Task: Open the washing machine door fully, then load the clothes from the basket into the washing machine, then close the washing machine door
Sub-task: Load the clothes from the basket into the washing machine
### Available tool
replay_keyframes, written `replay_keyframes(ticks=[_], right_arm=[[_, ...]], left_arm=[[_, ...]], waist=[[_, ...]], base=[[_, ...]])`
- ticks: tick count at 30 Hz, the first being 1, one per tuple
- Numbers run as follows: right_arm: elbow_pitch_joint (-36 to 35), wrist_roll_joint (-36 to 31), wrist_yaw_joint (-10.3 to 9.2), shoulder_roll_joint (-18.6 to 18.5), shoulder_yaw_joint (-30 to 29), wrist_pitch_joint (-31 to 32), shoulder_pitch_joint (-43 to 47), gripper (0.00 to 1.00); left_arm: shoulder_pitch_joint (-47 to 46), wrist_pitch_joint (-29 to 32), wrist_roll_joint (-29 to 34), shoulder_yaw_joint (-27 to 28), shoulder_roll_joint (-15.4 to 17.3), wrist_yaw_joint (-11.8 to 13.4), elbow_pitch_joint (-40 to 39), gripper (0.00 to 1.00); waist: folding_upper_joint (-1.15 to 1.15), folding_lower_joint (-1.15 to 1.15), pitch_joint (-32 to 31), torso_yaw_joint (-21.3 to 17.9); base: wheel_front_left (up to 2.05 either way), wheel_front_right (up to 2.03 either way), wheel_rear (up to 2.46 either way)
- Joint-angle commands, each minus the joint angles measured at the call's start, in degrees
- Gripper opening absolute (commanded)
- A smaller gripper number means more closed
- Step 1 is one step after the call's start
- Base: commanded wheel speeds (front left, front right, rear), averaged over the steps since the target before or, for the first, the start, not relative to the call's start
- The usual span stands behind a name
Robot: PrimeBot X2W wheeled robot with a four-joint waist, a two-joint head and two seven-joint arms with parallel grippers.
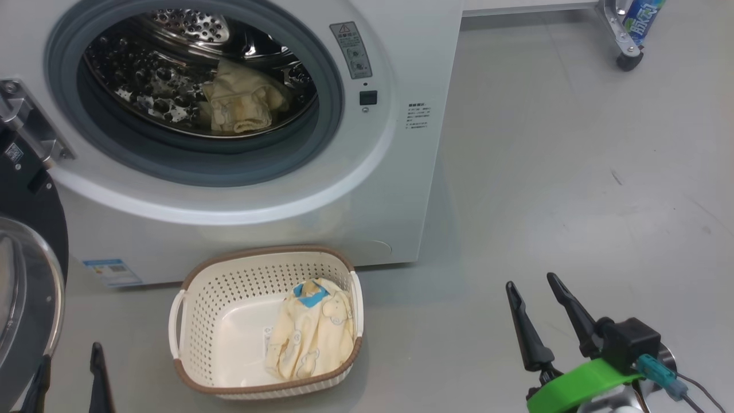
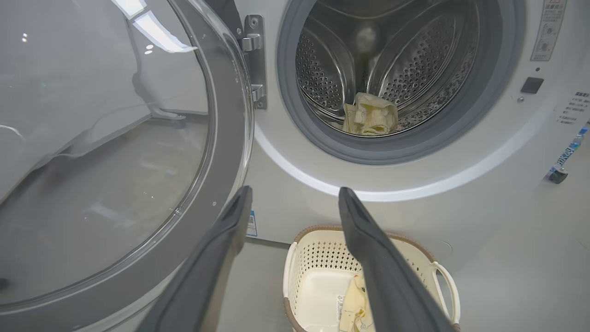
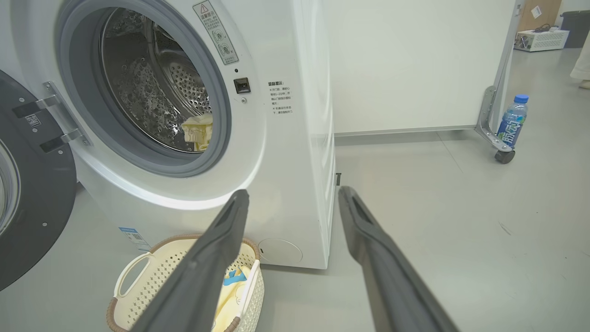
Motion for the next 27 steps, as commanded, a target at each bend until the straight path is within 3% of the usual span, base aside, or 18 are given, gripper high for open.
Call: replay_keyframes(ticks=[1,27], right_arm=[[-2.2,0.0,0.00,-0.3,0.8,-0.5,-2.6,1.00],[-3.6,0.9,0.00,-0.3,2.0,-0.5,-5.3,1.00]], left_arm=[[-2.8,-0.6,0.7,3.1,0.8,-0.2,-1.2,1.00],[-13.6,0.2,1.5,0.1,1.6,-5.2,0.1,1.00]], waist=[[0.00,0.00,0.2,0.0],[0.00,0.00,7.7,-1.9]], base=[[0.00,0.00,0.00],[0.00,0.00,0.00]])
